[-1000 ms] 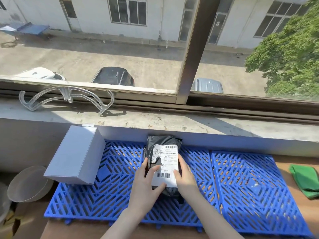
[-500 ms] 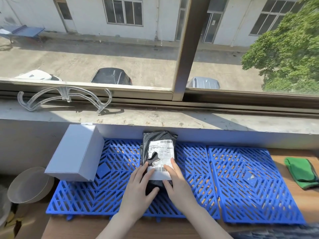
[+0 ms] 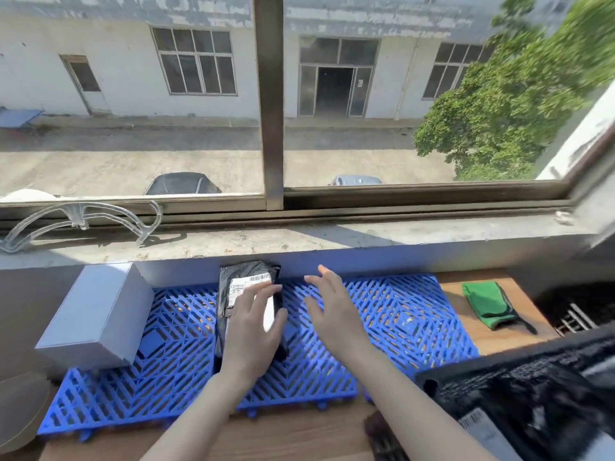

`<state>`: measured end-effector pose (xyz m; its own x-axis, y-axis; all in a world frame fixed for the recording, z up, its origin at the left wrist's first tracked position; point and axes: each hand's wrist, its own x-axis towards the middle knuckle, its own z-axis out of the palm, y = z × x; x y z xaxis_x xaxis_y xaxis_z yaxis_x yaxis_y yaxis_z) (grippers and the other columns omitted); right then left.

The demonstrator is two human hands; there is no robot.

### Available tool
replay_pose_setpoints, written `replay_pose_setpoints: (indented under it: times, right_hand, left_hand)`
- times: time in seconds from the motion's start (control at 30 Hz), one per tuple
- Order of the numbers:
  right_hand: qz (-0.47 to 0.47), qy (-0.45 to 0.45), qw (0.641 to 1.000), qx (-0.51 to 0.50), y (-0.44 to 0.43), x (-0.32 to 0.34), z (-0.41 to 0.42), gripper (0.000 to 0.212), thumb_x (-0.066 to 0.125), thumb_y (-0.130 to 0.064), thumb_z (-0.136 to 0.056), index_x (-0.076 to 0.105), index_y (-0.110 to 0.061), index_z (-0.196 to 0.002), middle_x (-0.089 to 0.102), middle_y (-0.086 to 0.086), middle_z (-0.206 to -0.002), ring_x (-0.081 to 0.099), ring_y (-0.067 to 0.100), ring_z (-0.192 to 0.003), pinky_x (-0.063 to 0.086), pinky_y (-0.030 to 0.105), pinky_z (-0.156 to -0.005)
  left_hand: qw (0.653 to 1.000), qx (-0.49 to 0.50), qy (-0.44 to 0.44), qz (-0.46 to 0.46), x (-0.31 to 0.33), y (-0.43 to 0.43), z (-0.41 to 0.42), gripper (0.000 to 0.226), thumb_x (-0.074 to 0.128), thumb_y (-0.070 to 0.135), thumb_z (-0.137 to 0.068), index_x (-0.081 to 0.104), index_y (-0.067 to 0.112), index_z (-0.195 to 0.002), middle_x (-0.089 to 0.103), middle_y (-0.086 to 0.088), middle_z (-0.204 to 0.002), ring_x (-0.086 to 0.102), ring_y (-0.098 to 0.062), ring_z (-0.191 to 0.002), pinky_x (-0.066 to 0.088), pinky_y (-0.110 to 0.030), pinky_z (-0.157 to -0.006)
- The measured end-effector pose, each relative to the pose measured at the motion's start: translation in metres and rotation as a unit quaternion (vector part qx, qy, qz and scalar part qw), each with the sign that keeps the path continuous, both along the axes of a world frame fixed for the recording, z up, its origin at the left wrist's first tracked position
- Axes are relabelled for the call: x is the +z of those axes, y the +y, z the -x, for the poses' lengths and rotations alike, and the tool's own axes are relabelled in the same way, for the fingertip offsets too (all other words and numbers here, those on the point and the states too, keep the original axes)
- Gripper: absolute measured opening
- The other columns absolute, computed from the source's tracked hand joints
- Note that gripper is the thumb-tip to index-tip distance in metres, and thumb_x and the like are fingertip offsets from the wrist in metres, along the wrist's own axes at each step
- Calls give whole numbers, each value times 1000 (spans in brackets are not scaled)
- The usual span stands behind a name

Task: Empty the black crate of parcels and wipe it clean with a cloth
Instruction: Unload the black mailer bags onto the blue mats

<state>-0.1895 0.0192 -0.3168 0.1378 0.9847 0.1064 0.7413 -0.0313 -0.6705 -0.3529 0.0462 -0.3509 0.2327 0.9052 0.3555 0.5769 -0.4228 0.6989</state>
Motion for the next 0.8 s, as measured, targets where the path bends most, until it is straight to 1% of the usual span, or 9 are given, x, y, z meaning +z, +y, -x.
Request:
replay_pose_setpoints:
  times: [0.07, 0.13, 0.2, 0.27, 0.33, 0.47, 0.57, 0.63, 0.8]
  right_hand:
    - [-33, -15, 999, -22, -19, 20, -30, 39, 48, -18, -99, 49, -16, -138, 28, -1, -153, 28, 15, -140, 24, 25, -111]
    - [-51, -12, 997, -52, -43, 37, -63, 38, 49, -17, -98, 51, -15, -135, 34, 0, -150, 30, 16, -139, 27, 28, -111]
    - [-71, -8, 995, -75, -65, 47, -91, 34, 50, -16, -97, 54, -14, -131, 41, 1, -144, 34, 16, -136, 31, 31, -110]
    - [-89, -16, 992, -90, -94, 56, -125, 32, 50, -13, -96, 56, -13, -128, 45, 1, -138, 38, 15, -132, 31, 27, -109]
    - [-99, -25, 989, -108, -126, 62, -162, 32, 50, -12, -96, 57, -13, -127, 47, 0, -135, 40, 12, -130, 31, 25, -107]
    - [-115, -42, 982, -142, -180, 62, -223, 30, 52, -14, -96, 59, -13, -125, 51, -1, -130, 43, 12, -125, 34, 28, -108]
    - [-91, -47, 982, -156, -216, 55, -257, 32, 52, -16, -96, 56, -15, -128, 50, -2, -131, 42, 13, -127, 32, 28, -109]
    - [-69, -56, 981, -171, -235, 49, -277, 36, 54, -17, -94, 55, -15, -130, 50, -2, -131, 43, 16, -127, 33, 29, -108]
    - [101, -111, 969, -198, -280, 35, -315, 56, 56, -34, -91, 37, -24, -143, 39, -2, -141, 35, 22, -130, 36, 36, -105]
  left_hand:
    - [999, -39, -20, -29, 20, -17, -33, 40, 51, 36, -87, 60, 16, -121, 55, 6, -123, 49, -11, -117, 29, -11, -102]
    - [996, -75, -35, -39, 38, -38, -68, 38, 51, 34, -87, 60, 17, -120, 54, 8, -121, 52, -9, -112, 34, -11, -97]
    - [993, -97, -50, -33, 49, -56, -97, 34, 54, 31, -88, 59, 21, -120, 53, 11, -119, 54, -6, -108, 41, -17, -92]
    - [989, -124, -61, -46, 59, -81, -133, 33, 57, 28, -88, 59, 22, -120, 53, 13, -117, 55, -6, -106, 43, -23, -91]
    - [985, -152, -62, -53, 70, -108, -173, 33, 55, 31, -89, 58, 23, -121, 52, 15, -115, 56, -6, -104, 44, -24, -89]
    - [979, -195, -51, -22, 78, -157, -236, 33, 58, 28, -90, 55, 29, -123, 53, 18, -114, 56, 0, -100, 49, -27, -84]
    - [972, -235, -7, 17, 74, -189, -275, 38, 62, 28, -88, 53, 31, -124, 54, 16, -113, 56, -3, -100, 48, -30, -87]
    - [965, -256, 55, 32, 70, -206, -296, 45, 63, 31, -86, 49, 33, -129, 54, 12, -117, 55, -7, -107, 46, -30, -90]
    - [919, -323, 208, 85, 51, -240, -337, 79, 69, 44, -77, 28, 38, -144, 45, 7, -125, 50, -14, -114, 44, -30, -90]
